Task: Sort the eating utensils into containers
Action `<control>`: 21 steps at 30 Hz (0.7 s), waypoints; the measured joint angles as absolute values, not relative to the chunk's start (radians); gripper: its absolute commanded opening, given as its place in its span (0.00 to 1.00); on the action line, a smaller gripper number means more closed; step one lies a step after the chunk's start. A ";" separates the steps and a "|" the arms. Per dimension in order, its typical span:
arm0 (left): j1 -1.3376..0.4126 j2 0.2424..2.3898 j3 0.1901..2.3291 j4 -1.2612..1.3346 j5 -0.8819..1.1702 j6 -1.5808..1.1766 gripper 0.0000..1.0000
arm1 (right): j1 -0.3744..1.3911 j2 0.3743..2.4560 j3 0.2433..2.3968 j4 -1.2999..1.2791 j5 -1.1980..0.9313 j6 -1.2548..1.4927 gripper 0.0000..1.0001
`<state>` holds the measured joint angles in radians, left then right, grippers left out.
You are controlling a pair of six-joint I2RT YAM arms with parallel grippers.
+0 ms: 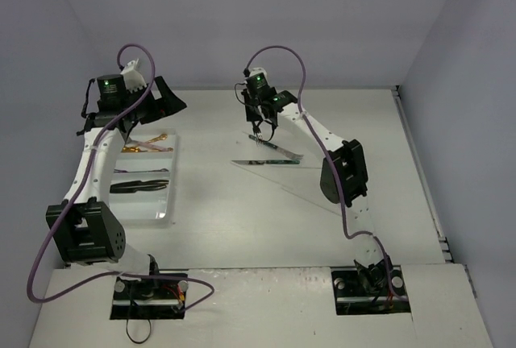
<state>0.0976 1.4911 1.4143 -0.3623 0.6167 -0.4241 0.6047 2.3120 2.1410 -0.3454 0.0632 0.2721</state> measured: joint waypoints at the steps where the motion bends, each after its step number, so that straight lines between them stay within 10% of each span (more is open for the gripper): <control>1: 0.085 1.499 1.407 -0.342 0.625 -0.450 0.82 | 0.612 2.288 2.137 -0.340 0.048 0.273 0.00; 21: -0.011 1.687 1.372 -0.033 0.713 -0.862 0.69 | 0.759 2.177 2.074 -0.248 -0.149 0.292 0.00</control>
<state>-0.0106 1.6874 1.3723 -0.0325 0.7131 -0.8618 0.7593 2.1765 2.0735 -0.2479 -0.1489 0.2916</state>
